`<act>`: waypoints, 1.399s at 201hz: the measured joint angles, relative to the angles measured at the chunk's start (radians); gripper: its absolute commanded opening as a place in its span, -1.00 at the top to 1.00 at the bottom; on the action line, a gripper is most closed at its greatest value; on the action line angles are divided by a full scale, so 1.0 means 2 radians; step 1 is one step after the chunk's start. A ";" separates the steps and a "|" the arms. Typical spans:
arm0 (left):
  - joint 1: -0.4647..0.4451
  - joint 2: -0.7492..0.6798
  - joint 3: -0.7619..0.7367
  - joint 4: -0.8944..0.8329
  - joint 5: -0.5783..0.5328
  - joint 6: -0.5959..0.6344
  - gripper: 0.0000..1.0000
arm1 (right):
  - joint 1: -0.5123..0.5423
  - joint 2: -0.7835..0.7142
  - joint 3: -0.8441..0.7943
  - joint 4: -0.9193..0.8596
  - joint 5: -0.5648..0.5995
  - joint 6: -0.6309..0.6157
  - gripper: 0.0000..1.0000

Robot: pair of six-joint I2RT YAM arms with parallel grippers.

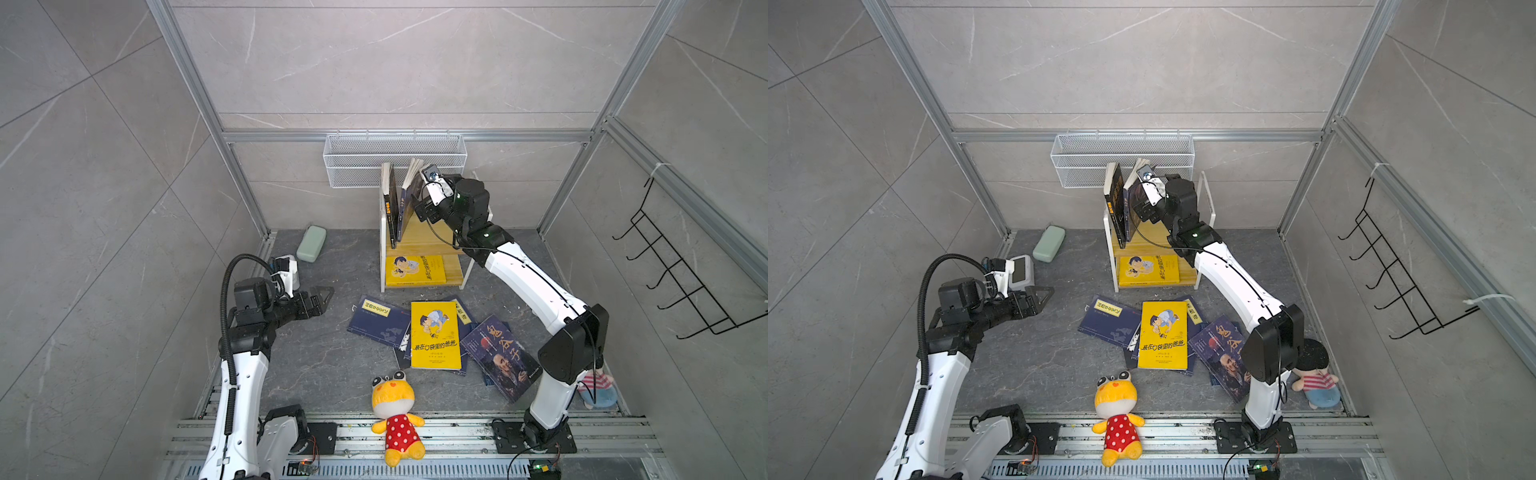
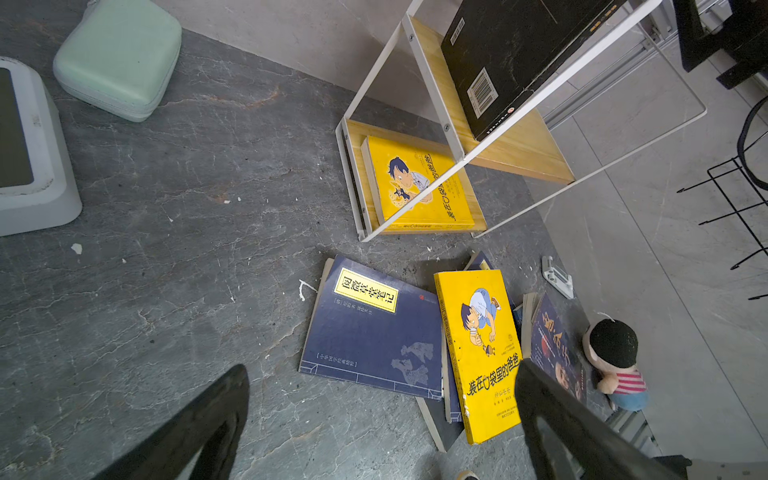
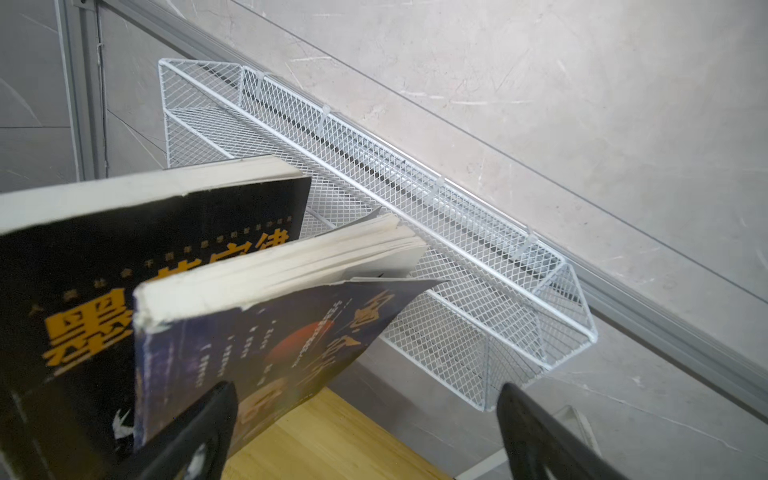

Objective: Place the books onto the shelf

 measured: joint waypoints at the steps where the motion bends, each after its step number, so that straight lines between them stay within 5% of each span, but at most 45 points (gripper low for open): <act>1: 0.000 0.000 0.000 0.000 0.000 0.000 -0.99 | 0.000 0.000 0.000 0.000 0.000 0.000 -0.97; 126: 0.000 0.000 0.000 0.000 0.000 0.000 -0.99 | 0.000 0.143 0.219 -0.039 -0.018 0.062 -0.92; 219: 0.000 0.005 0.000 0.000 0.000 0.000 -0.99 | -0.010 0.218 0.334 -0.101 -0.028 0.166 -0.63; 250: 0.000 0.008 0.000 0.000 0.000 0.000 -1.00 | -0.012 0.214 0.325 -0.136 -0.038 0.200 -0.64; 281: 0.000 0.016 0.000 0.000 0.000 -0.001 -0.99 | -0.012 0.163 0.201 -0.130 -0.051 0.201 -0.67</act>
